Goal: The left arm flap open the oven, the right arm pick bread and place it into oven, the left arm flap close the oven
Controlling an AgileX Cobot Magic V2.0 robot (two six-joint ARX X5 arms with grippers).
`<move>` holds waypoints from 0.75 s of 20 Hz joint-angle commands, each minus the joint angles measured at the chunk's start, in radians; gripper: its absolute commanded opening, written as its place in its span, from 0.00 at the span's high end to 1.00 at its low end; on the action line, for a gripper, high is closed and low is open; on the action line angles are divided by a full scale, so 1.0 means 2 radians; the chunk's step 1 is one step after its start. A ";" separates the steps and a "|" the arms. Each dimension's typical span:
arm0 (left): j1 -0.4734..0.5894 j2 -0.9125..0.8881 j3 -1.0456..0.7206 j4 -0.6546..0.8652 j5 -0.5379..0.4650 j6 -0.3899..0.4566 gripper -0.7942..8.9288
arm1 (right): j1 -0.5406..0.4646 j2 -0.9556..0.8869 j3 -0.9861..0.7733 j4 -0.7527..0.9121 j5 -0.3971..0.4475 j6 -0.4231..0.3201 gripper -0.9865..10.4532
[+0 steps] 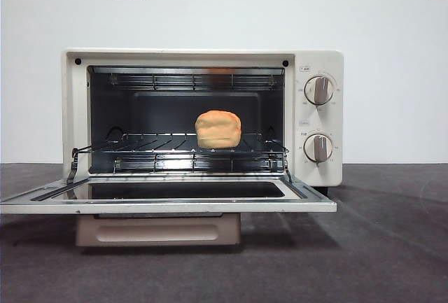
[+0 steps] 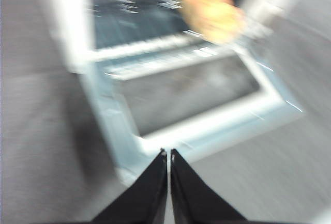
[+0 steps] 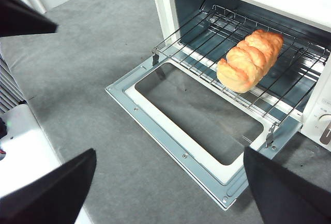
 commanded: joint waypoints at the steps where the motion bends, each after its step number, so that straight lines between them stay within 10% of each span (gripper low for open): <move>1: 0.017 0.006 -0.036 0.052 -0.004 -0.034 0.90 | 0.003 0.003 0.005 0.001 0.000 -0.002 0.52; 15: 0.159 0.259 -0.092 0.228 0.097 -0.020 0.90 | 0.003 0.003 0.005 -0.030 0.000 -0.002 0.52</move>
